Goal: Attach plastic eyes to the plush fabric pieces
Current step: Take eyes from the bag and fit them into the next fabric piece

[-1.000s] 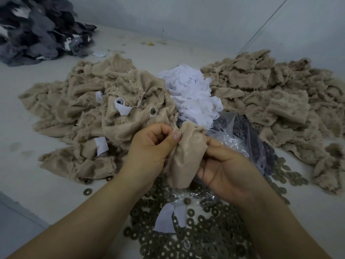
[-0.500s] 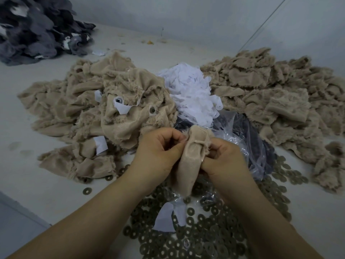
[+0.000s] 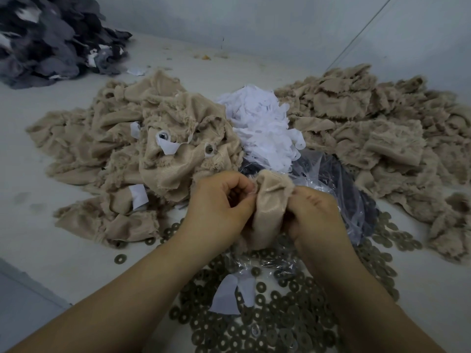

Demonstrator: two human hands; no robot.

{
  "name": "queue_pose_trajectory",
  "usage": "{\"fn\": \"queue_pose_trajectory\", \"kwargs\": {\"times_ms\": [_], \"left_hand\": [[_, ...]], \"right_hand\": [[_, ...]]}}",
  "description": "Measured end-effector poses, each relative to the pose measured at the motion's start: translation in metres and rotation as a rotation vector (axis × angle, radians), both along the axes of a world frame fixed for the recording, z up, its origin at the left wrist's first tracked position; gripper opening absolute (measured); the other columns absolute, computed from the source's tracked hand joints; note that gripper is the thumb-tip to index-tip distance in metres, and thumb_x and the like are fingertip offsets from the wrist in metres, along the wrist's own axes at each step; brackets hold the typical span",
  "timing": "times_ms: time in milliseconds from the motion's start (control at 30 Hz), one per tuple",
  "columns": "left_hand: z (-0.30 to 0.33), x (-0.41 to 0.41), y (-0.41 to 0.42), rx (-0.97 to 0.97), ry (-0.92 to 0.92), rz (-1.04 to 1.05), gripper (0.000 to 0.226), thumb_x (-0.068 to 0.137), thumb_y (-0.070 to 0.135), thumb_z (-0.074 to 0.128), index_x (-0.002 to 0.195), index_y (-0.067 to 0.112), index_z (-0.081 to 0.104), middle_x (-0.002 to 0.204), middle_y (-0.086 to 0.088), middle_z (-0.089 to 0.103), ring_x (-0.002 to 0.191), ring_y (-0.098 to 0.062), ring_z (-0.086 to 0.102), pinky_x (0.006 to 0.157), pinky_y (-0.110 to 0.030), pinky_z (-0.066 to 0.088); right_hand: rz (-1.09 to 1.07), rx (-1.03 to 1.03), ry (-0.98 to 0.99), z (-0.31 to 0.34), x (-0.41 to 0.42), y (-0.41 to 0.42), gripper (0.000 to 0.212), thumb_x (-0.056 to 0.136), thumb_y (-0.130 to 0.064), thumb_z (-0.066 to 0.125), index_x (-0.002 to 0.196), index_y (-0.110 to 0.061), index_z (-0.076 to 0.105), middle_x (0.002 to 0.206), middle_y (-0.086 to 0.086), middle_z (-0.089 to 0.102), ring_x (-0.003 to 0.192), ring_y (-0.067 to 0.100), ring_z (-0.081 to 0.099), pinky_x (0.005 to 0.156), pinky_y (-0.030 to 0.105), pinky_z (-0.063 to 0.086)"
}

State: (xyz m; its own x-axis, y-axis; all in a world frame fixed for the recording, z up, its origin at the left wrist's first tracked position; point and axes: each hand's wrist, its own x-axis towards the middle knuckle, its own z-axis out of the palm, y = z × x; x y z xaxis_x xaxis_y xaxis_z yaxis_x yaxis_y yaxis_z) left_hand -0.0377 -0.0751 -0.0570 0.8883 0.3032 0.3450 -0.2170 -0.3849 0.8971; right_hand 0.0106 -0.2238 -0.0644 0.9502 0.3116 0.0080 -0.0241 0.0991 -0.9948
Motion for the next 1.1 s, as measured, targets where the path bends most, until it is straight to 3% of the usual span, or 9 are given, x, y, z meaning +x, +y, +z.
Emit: {"fn": "queue_pose_trajectory", "kwargs": {"times_ms": [67, 133, 267, 333, 467, 767, 900, 1000, 1100], "left_hand": [[-0.002, 0.000, -0.001, 0.014, 0.007, 0.006, 0.028, 0.082, 0.000, 0.073, 0.069, 0.023, 0.066, 0.059, 0.008, 0.064, 0.051, 0.001, 0.055, 0.050, -0.014, 0.045], [-0.004, 0.000, -0.002, 0.017, 0.022, 0.007, 0.024, 0.082, 0.002, 0.073, 0.070, 0.022, 0.069, 0.065, 0.005, 0.068, 0.055, -0.002, 0.061, 0.052, -0.016, 0.050], [-0.006, 0.000, -0.001, -0.227, 0.052, -0.065, 0.010, 0.080, 0.012, 0.078, 0.072, 0.014, 0.073, 0.067, -0.006, 0.071, 0.061, -0.014, 0.064, 0.059, -0.026, 0.055], [-0.006, 0.000, 0.000, -0.405, 0.087, -0.105, 0.013, 0.074, 0.025, 0.078, 0.076, 0.012, 0.076, 0.076, -0.021, 0.070, 0.067, -0.026, 0.063, 0.070, -0.041, 0.054], [-0.006, 0.001, -0.001, -0.560, 0.141, -0.128, 0.006, 0.080, 0.017, 0.076, 0.078, 0.012, 0.076, 0.088, -0.032, 0.067, 0.078, -0.034, 0.061, 0.085, -0.063, 0.048], [-0.009, 0.001, -0.003, -0.670, 0.152, -0.164, 0.020, 0.090, 0.009, 0.062, 0.073, 0.011, 0.072, 0.073, -0.012, 0.067, 0.070, -0.022, 0.062, 0.067, -0.030, 0.056], [-0.008, 0.000, -0.004, -0.700, 0.160, -0.142, 0.019, 0.090, 0.013, 0.062, 0.074, 0.009, 0.071, 0.074, -0.013, 0.065, 0.070, -0.024, 0.059, 0.070, -0.035, 0.054], [-0.008, -0.003, -0.002, -0.607, 0.140, -0.167, 0.017, 0.076, 0.024, 0.079, 0.079, 0.008, 0.071, 0.077, -0.017, 0.066, 0.072, -0.029, 0.058, 0.073, -0.042, 0.051], [-0.010, -0.003, -0.002, -0.428, 0.124, -0.130, 0.014, 0.071, 0.015, 0.083, 0.078, 0.016, 0.071, 0.077, -0.011, 0.071, 0.068, -0.021, 0.063, 0.065, -0.032, 0.058]], "right_hand": [[0.036, 0.052, 0.079, 0.001, -0.001, -0.001, 0.051, 0.076, -0.043, 0.070, 0.089, 0.006, 0.068, 0.099, 0.042, 0.062, 0.090, 0.053, 0.065, 0.081, 0.068, 0.052], [0.056, -0.049, -0.012, 0.001, -0.005, 0.000, 0.055, 0.068, -0.055, 0.084, 0.087, -0.005, 0.073, 0.089, 0.026, 0.073, 0.084, 0.040, 0.073, 0.074, 0.053, 0.061], [-0.005, 0.000, 0.040, -0.004, -0.006, 0.004, 0.025, 0.068, -0.033, 0.077, 0.082, -0.012, 0.078, 0.085, 0.013, 0.078, 0.082, 0.030, 0.076, 0.075, 0.044, 0.062], [0.012, 0.129, 0.162, -0.001, -0.005, 0.005, 0.021, 0.070, -0.023, 0.075, 0.086, -0.010, 0.079, 0.091, 0.014, 0.078, 0.086, 0.029, 0.076, 0.072, 0.037, 0.062], [0.028, 0.227, 0.235, 0.002, -0.007, 0.006, 0.017, 0.072, -0.016, 0.074, 0.087, -0.010, 0.080, 0.097, 0.016, 0.077, 0.089, 0.028, 0.076, 0.069, 0.030, 0.061], [-0.033, 0.239, 0.266, 0.006, -0.006, 0.006, 0.019, 0.067, -0.017, 0.076, 0.084, -0.010, 0.080, 0.095, 0.015, 0.078, 0.088, 0.029, 0.076, 0.068, 0.032, 0.061], [-0.050, 0.232, 0.266, 0.007, -0.005, 0.006, 0.021, 0.064, -0.017, 0.077, 0.083, -0.009, 0.080, 0.094, 0.015, 0.078, 0.087, 0.029, 0.076, 0.066, 0.032, 0.061], [-0.038, 0.216, 0.235, 0.006, -0.006, 0.005, 0.026, 0.066, -0.019, 0.078, 0.087, -0.004, 0.078, 0.094, 0.018, 0.077, 0.087, 0.031, 0.076, 0.067, 0.032, 0.061], [-0.051, 0.214, 0.243, 0.005, -0.006, 0.004, 0.027, 0.071, -0.018, 0.077, 0.093, -0.002, 0.076, 0.095, 0.018, 0.077, 0.089, 0.033, 0.076, 0.070, 0.036, 0.062]]}}
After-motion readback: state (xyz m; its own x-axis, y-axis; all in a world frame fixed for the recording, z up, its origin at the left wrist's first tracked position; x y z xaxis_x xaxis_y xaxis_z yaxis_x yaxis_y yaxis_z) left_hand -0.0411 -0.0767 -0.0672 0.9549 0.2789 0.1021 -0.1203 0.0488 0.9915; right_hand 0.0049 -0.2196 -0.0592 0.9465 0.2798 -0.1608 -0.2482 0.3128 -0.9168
